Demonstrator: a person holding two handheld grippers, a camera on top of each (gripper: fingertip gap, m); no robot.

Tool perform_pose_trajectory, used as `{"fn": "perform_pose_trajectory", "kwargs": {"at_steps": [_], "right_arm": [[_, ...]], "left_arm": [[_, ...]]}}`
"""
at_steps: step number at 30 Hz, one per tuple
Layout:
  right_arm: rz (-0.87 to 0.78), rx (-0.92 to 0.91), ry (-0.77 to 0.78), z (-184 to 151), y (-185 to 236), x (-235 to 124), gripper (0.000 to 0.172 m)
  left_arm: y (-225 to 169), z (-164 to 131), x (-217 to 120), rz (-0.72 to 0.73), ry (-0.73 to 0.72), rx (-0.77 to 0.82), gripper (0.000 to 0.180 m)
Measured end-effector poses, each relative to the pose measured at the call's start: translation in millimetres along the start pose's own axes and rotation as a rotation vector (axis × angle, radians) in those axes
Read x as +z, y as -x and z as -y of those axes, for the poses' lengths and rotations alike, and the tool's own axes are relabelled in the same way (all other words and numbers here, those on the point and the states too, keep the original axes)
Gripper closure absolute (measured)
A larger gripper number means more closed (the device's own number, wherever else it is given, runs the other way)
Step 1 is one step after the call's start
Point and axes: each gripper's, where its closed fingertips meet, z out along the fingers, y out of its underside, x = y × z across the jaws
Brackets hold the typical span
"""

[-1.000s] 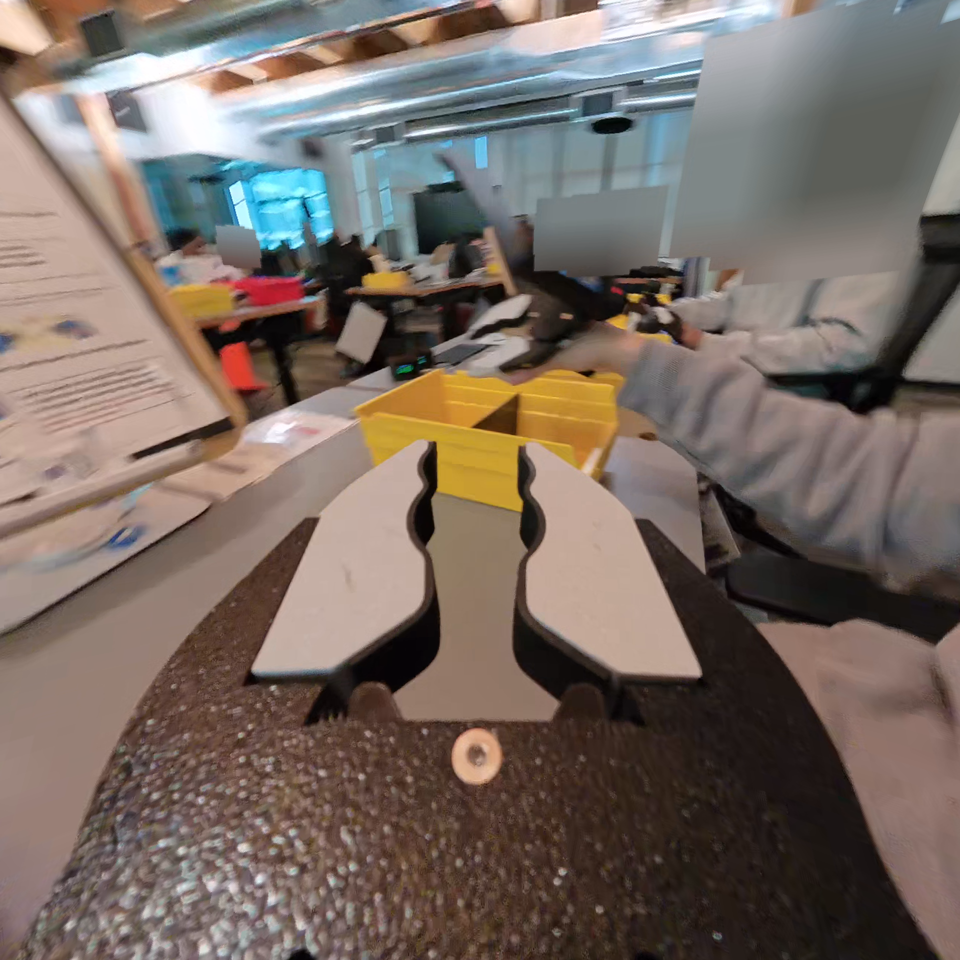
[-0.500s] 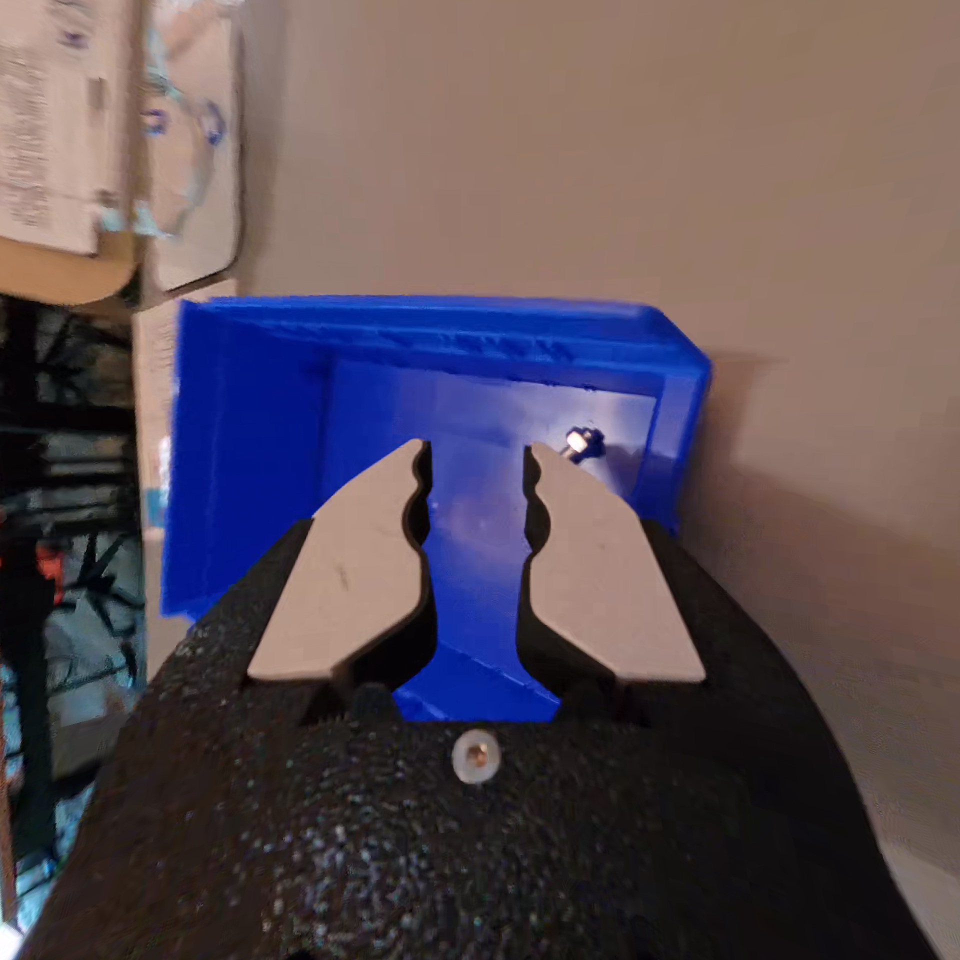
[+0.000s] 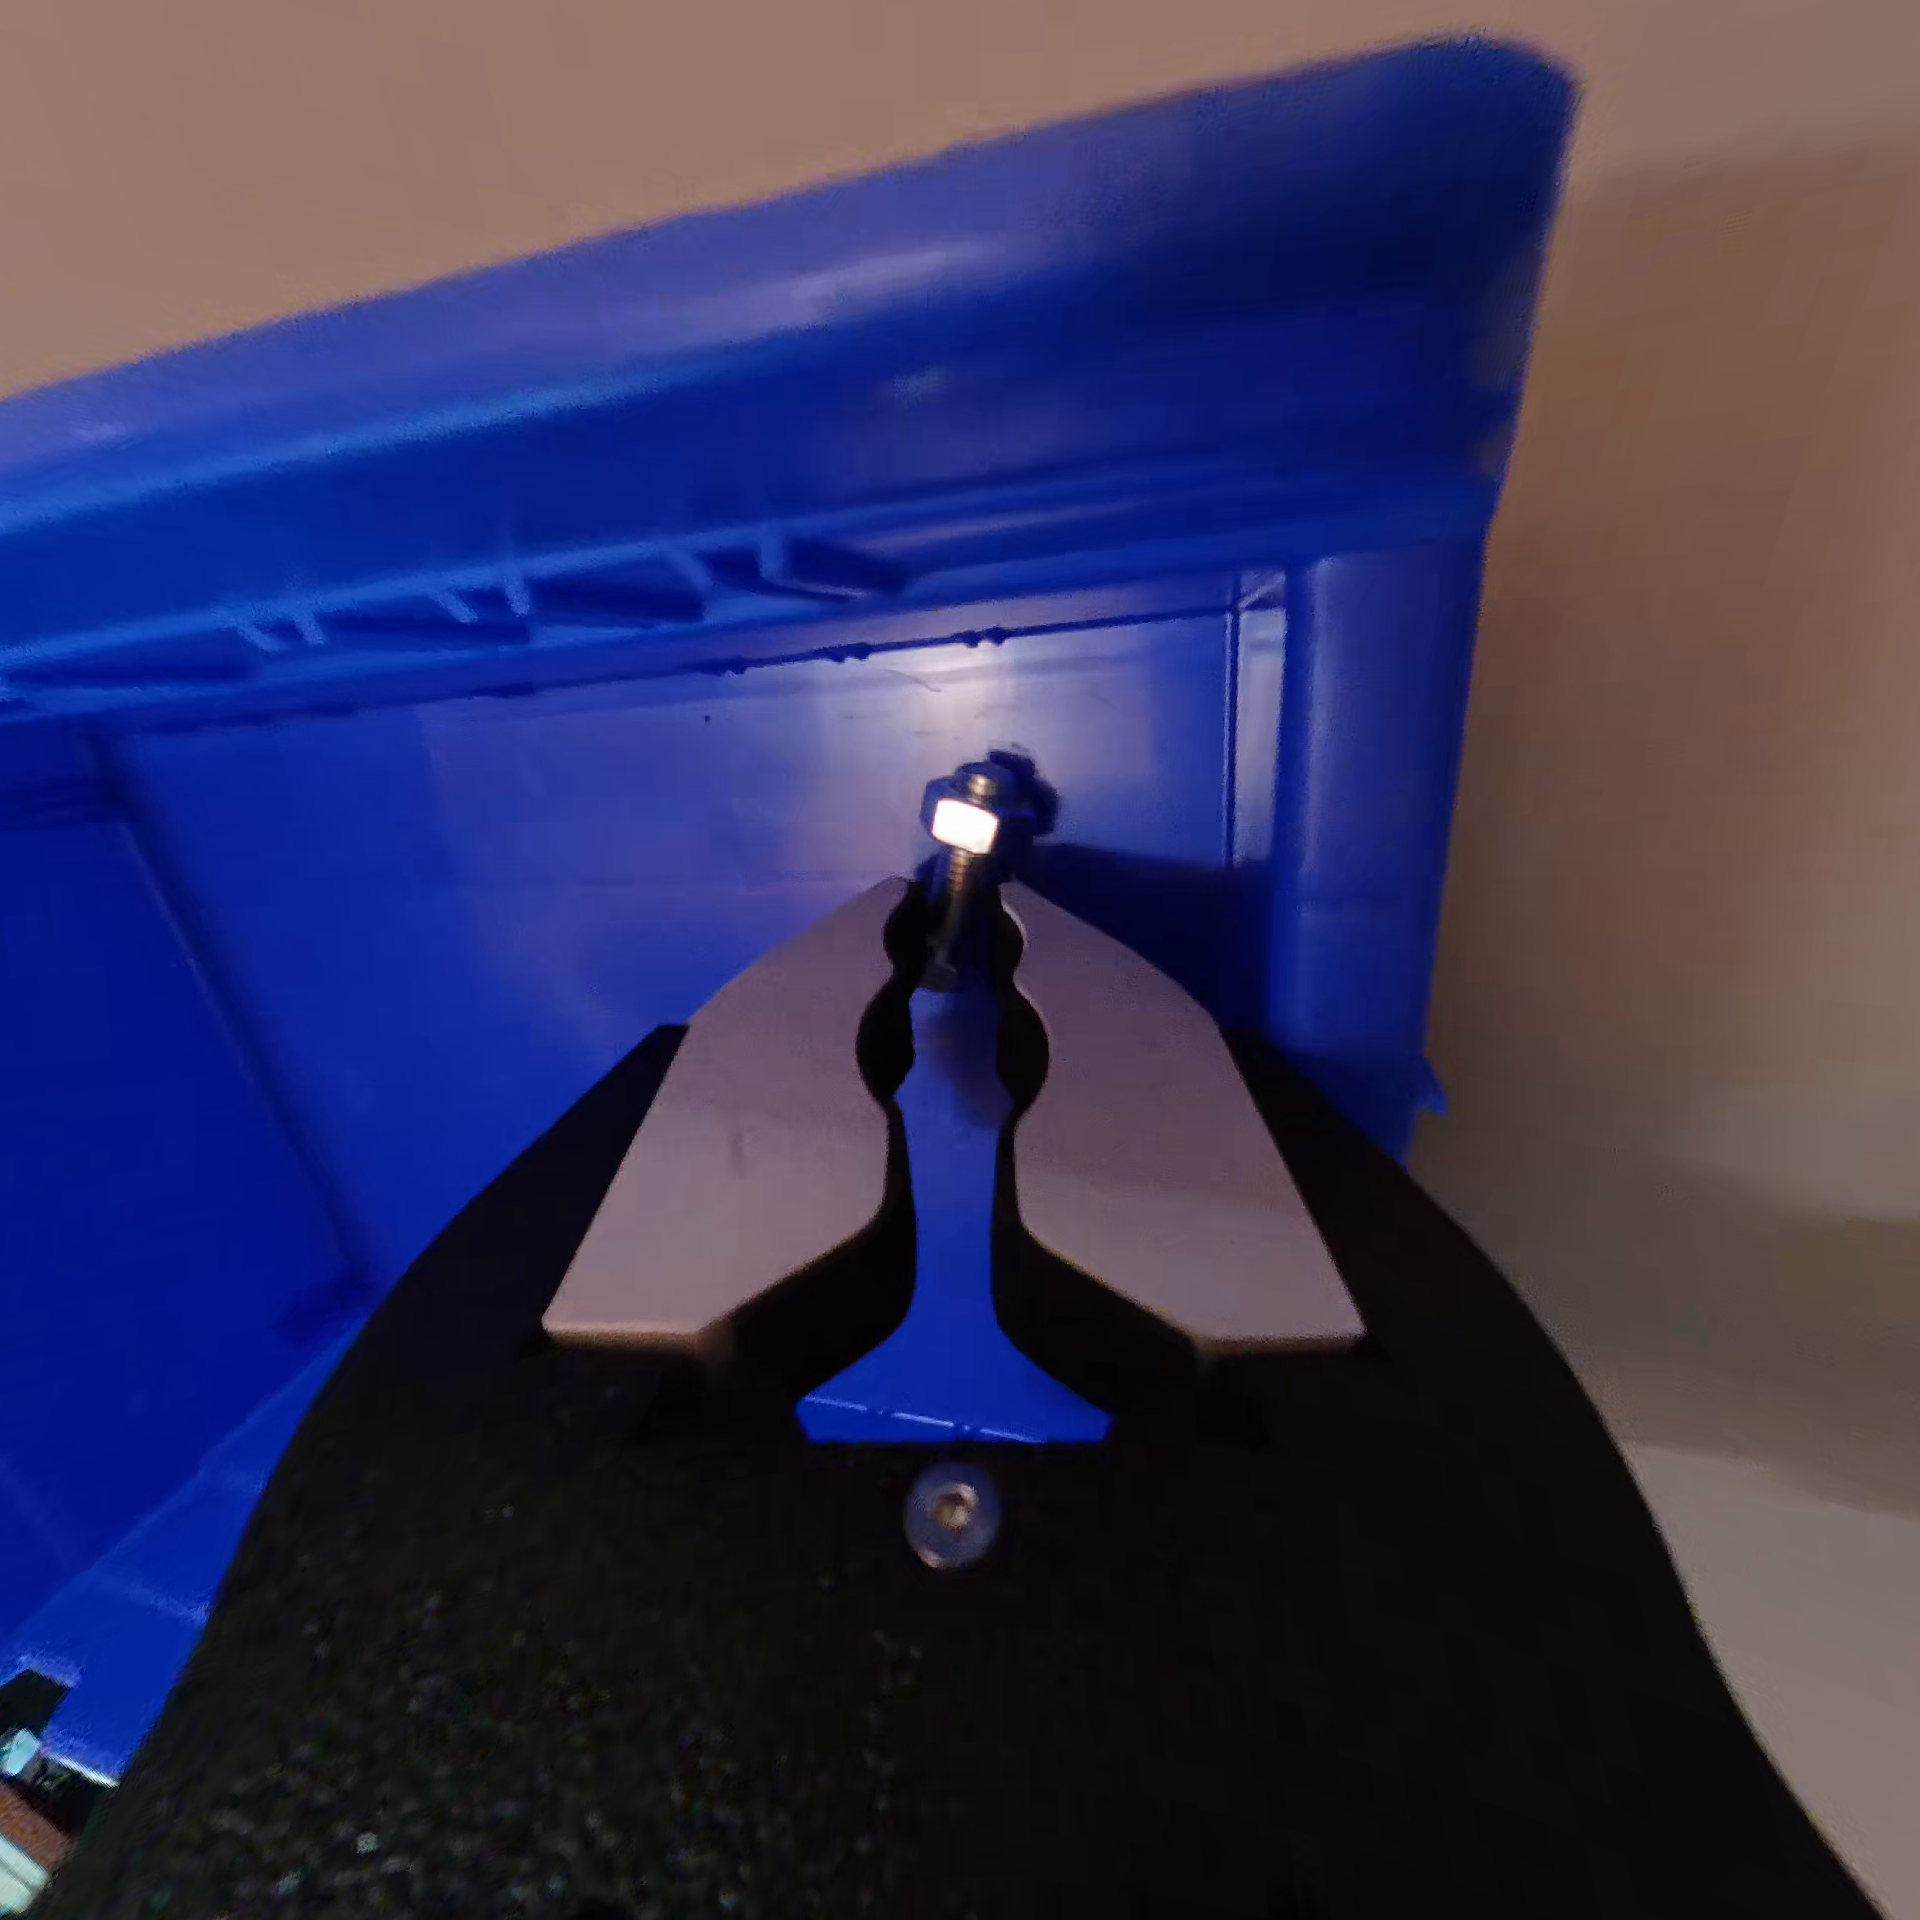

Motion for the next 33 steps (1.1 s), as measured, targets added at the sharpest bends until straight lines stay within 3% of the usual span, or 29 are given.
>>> {"fn": "perform_pose_trajectory", "kwargs": {"at_steps": [1,4,8,14,18,21,27,33], "right_arm": [[0.001,-0.011,0.008,-0.7,1.5,0.9,0.116],[0.002,-0.034,0.012,0.8,5.1,1.9,0.116],[0.016,-0.021,-0.042,14.7,8.9,-4.3,0.117],[0.104,0.035,-0.189,53.9,31.7,-18.8,0.114],[0.294,0.013,-0.315,90.6,87.0,-29.4,0.11],[0.461,0.046,-0.434,121.4,136.6,-40.2,0.108],[0.573,0.214,-0.518,148.4,189.2,-26.6,0.105],[0.624,0.231,-0.551,121.6,209.5,-13.3,0.119]], "left_arm": [[1.8,-2.3,0.1,-0.001,0.024,-0.014,0.171],[9.4,-11.1,0.6,-0.01,0.063,-0.175,0.172],[31.7,-20.1,-12.6,0.087,-0.029,-0.427,0.172],[70.9,21.8,-118.3,0.377,-0.595,-0.735,0.172],[61.0,85.4,-172.6,0.377,-1.014,-0.768,0.172],[50.3,143.7,-192.6,0.299,-1.254,-0.737,0.172],[31.8,257.1,-175.6,0.142,-1.562,-0.504,0.172],[42.8,301.4,-109.7,-0.031,-1.655,-0.541,0.172]]}}
